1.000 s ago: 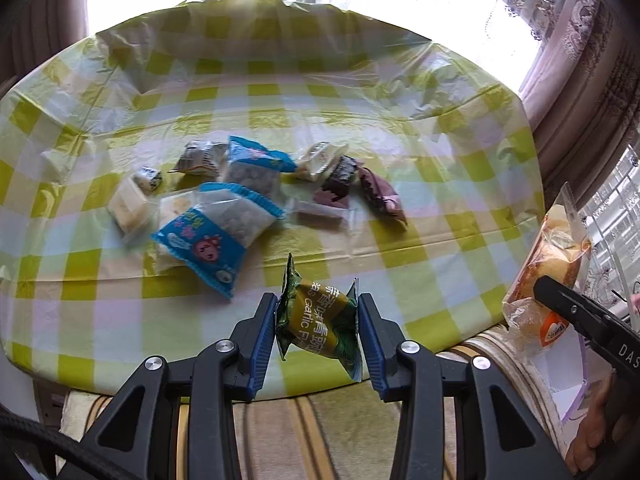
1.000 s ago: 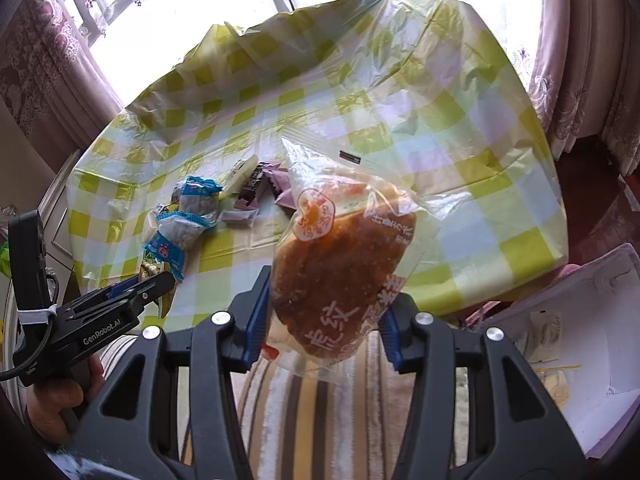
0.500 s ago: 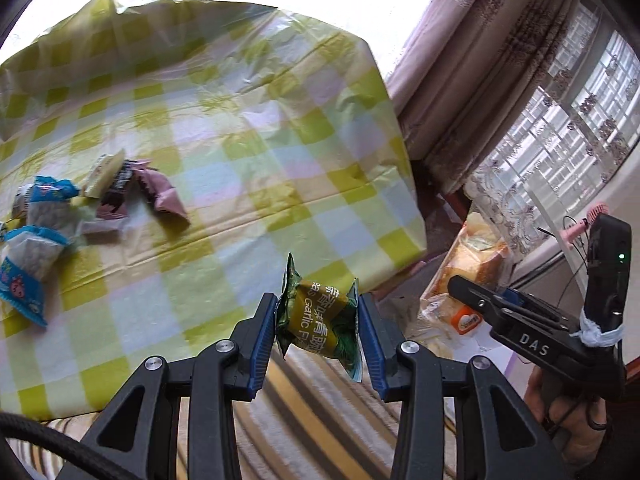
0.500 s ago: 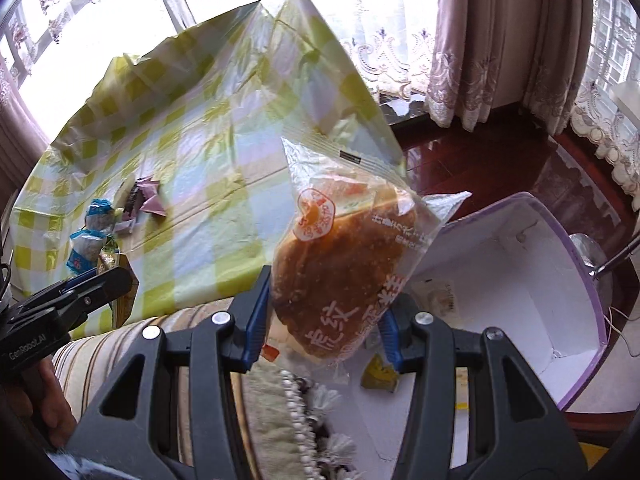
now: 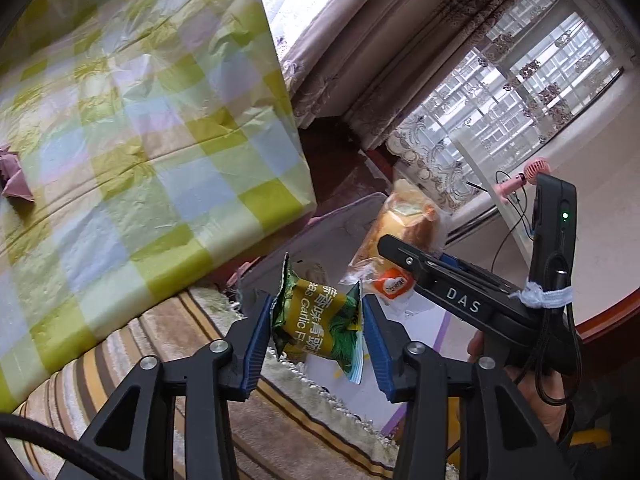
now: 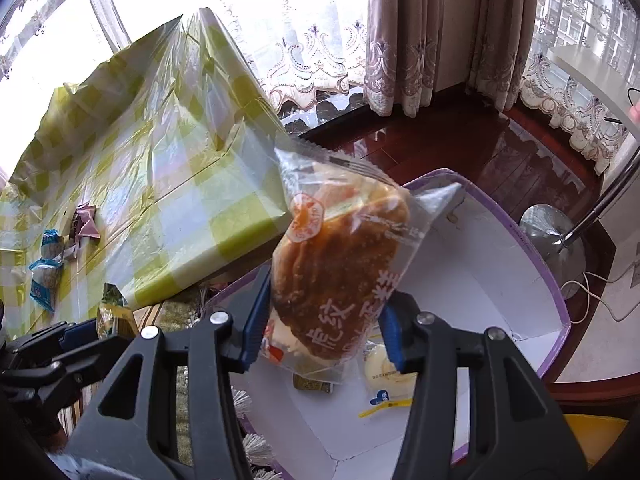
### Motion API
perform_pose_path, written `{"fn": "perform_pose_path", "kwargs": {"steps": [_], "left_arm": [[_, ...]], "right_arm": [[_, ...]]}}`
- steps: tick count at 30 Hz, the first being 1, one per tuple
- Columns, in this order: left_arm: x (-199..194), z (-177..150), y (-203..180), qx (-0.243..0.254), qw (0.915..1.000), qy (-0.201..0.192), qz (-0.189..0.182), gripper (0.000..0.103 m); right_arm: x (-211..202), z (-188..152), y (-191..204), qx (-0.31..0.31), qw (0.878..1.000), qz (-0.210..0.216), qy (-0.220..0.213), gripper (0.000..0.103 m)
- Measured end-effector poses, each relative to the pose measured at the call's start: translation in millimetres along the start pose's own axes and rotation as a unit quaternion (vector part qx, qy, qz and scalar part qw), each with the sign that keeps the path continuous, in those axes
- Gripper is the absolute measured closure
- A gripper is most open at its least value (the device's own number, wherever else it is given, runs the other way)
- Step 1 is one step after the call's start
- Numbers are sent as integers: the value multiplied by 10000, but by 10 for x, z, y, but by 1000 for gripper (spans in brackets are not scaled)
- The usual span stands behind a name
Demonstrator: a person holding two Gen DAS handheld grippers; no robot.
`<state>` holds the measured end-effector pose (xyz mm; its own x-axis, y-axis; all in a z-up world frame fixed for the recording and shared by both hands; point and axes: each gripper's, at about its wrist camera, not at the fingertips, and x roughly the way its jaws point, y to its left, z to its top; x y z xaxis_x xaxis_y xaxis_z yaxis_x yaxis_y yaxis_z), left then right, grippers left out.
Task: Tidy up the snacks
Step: 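Carry the garlic packet with the left gripper while the right carries the bread bag over the box, then open both grippers to drop the bread bag and garlic packet into the box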
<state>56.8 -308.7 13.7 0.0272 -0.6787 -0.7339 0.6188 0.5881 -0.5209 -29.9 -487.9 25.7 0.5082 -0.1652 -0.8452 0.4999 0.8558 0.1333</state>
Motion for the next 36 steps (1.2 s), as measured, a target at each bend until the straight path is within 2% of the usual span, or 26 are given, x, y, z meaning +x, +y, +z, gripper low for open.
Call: {"fn": "perform_pose_path", "kwargs": {"steps": [2,4,10,24,28,32,36], "left_arm": [[14,-2,9,-7,10000,-11,-17,47],[-4,2,42,-87,10000,-45,-15,46],[-127,5,155,-239,9992,-252,184,46],[-516,24,467,-320,9918,-866,887,46],[-671,22,587,-258,9854,-1109,1267,46],[-848,-18,744,-202,9756,-1326,1739,46],[-1022,-57,996,-367,9681,-1439,2018,46]], "right_arm": [[-21,14,3,-3,10000,-31,-73,44],[-53,28,16,10,9998,-61,-172,31],[-126,46,137,-95,9989,-90,-447,20],[-129,-5,784,-490,9969,447,-421,17],[-87,-71,1038,-668,9954,584,-351,17],[-58,-107,1267,-960,9930,631,-285,17],[-37,-115,1415,-1104,9915,643,-248,17]]}}
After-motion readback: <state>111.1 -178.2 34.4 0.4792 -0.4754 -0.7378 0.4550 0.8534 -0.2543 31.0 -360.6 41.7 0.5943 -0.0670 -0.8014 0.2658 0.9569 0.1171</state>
